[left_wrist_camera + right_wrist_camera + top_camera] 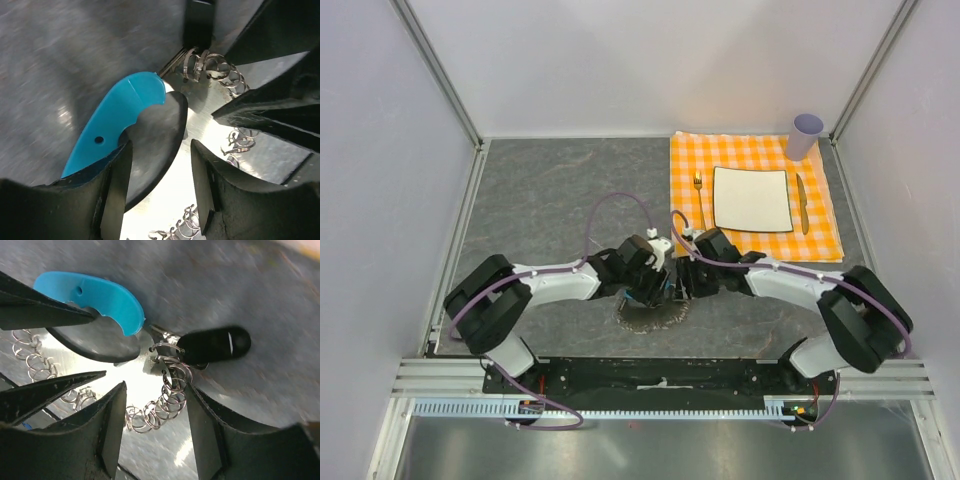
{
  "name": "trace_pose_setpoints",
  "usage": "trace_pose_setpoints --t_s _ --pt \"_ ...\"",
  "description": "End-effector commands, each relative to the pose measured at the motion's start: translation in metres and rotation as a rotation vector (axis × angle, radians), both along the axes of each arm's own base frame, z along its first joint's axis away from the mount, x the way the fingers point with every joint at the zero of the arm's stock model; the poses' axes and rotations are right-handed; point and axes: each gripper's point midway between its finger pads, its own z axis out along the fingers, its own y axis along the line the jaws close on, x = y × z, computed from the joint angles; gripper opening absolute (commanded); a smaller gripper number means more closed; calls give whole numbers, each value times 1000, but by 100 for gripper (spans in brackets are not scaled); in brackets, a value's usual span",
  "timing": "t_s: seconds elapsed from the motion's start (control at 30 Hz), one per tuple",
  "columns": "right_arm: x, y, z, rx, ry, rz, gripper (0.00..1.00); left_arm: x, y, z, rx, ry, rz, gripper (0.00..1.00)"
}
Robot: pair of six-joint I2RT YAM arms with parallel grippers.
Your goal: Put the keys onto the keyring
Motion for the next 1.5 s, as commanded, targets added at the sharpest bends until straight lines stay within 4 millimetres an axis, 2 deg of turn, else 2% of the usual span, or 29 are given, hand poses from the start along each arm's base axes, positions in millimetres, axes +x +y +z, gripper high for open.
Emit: trace_pose_setpoints --t_s 0.0,0.03,0.13,0.23,0.27,0.33,0.37,0.47,0.6,0.73,0.8,0.87,0.9,0.93,1.0,1.13,1.17,1.2,1.37,1.47 --pt "29 42 22 88 -117 87 59 -3 75 -31 206 57 188 58" --pt "36 46 31 95 -151 95 59 0 79 -30 205 45 204 58" --pt "43 41 45 68 -227 118 58 7 80 -18 174 8 226 58" --pt "29 28 51 19 -262 174 57 15 73 -1 102 -43 239 58" --pt "26 26 52 9 -272 181 56 20 67 14 46 -81 244 58" --pt "12 26 60 23 -299 209 51 27 67 26 8 -126 275 58" --pt "9 25 61 23 -307 206 50 31 62 42 -46 -163 282 59" --pt "0 20 58 17 -304 182 48 33 64 52 -91 -195 302 61" --pt "-1 11 41 -25 -270 134 46 37 65 40 -48 -184 307 61" --pt "6 10 40 -29 -292 96 43 47 65 28 35 -178 308 61" --pt "7 10 40 -31 -294 88 43 58 65 30 65 -198 333 61" --pt "8 10 42 -22 -303 86 43 60 70 18 133 -190 330 61" --pt "9 10 43 -20 -308 83 43 66 70 21 149 -205 337 61" --pt "10 11 44 -15 -316 83 44 67 73 14 184 -199 326 61" --pt "9 10 44 -12 -323 86 44 68 73 12 209 -200 319 61" --pt "11 11 43 -3 -331 86 45 69 72 2 263 -186 289 61" --pt "11 12 44 -2 -335 90 45 66 75 -5 298 -171 274 61" --pt "10 12 43 -3 -337 92 45 68 73 -4 306 -175 266 61" --pt "12 11 46 -6 -355 97 46 55 64 -18 335 -96 175 62" --pt "11 12 45 1 -350 102 46 51 68 -29 377 -54 187 60"
